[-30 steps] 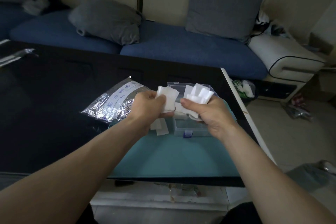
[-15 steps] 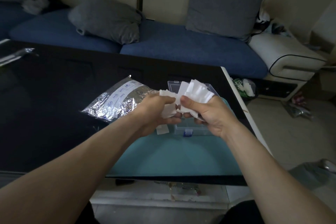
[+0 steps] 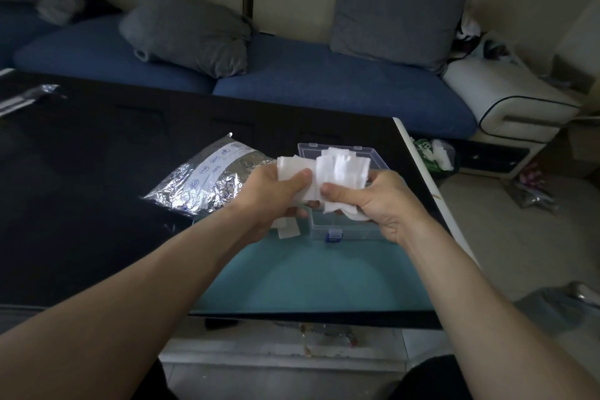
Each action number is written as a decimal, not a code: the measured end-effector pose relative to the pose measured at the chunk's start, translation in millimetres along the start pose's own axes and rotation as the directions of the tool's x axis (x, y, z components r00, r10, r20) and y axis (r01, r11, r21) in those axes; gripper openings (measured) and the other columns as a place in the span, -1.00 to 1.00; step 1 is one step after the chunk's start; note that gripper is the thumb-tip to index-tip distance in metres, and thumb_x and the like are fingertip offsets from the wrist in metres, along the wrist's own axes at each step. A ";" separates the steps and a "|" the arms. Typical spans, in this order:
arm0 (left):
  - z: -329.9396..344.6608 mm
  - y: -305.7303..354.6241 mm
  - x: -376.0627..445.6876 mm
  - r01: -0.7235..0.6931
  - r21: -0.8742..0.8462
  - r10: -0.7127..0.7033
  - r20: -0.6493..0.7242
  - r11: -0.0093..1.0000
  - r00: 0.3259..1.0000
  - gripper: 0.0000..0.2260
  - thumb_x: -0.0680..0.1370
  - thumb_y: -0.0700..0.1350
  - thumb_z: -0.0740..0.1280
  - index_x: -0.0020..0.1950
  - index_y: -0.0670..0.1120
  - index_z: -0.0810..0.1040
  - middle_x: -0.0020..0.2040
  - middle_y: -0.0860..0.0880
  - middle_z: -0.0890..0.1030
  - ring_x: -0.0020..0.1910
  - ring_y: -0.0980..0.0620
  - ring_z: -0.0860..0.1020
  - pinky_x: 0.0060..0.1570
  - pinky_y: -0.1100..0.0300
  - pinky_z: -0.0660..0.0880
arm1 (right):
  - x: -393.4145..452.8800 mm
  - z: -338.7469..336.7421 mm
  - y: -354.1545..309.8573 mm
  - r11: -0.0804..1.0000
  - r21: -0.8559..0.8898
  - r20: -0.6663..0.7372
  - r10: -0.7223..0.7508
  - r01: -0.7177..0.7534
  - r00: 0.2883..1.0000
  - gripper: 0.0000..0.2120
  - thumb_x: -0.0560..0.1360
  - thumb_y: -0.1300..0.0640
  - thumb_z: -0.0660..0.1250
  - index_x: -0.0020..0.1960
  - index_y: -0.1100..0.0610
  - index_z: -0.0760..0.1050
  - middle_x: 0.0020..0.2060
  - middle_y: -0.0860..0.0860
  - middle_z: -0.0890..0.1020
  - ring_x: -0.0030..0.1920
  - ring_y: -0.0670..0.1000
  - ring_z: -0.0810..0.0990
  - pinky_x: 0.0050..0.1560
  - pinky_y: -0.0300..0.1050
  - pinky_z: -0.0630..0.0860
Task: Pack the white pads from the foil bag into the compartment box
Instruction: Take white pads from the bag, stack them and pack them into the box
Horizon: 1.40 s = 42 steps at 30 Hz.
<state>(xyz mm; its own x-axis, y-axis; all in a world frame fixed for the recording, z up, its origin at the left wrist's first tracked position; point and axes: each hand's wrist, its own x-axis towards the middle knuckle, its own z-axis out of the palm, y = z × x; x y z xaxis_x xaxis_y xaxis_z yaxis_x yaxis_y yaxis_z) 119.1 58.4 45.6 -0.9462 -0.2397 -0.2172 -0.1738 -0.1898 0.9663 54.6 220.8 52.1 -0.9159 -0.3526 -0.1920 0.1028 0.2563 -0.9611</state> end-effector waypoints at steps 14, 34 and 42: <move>2.1 12.0 -3.8 0.058 -0.168 -0.059 0.004 0.984 0.998 -0.79 0.64 -0.15 0.29 0.17 -0.25 0.57 0.00 -0.23 0.68 -0.12 -0.09 0.68 -0.40 0.17 0.57 | -3.9 6.3 -7.0 0.971 0.216 0.046 0.090 -0.098 0.995 -0.91 0.45 0.19 0.51 -0.06 0.15 0.65 -0.27 0.01 0.67 -0.46 -0.12 0.52 -0.59 -0.34 0.32; 3.5 6.9 2.7 -0.050 -0.231 0.006 -0.190 0.972 0.982 -0.93 0.60 -0.27 0.34 0.06 -0.24 0.55 -0.02 -0.15 0.66 -0.32 0.03 0.68 -0.22 0.18 0.65 | -9.1 6.1 -11.2 0.981 0.178 0.085 0.057 -0.072 0.995 -0.82 0.40 0.19 0.54 -0.03 0.21 0.65 -0.29 0.04 0.70 -0.50 -0.11 0.54 -0.54 -0.33 0.39; 2.6 1.3 2.0 -0.102 -0.001 0.102 -0.104 0.995 0.989 -0.85 0.54 -0.23 0.44 0.08 -0.23 0.60 0.01 -0.20 0.70 -0.03 -0.14 0.70 0.02 -0.03 0.64 | -3.9 6.4 -3.3 0.998 0.057 0.005 -0.019 0.018 1.000 -0.71 0.30 0.06 0.56 -0.04 0.16 0.68 -0.14 0.07 0.76 -0.12 0.03 0.71 -0.01 -0.08 0.63</move>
<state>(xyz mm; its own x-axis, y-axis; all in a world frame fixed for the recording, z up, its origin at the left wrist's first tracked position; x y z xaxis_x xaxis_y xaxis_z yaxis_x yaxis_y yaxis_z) 116.3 60.2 46.8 -0.9256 -0.3551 -0.1309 -0.0756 -0.1655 0.9833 60.4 215.6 54.7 -0.9155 -0.3622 -0.1750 0.1078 0.1983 -0.9742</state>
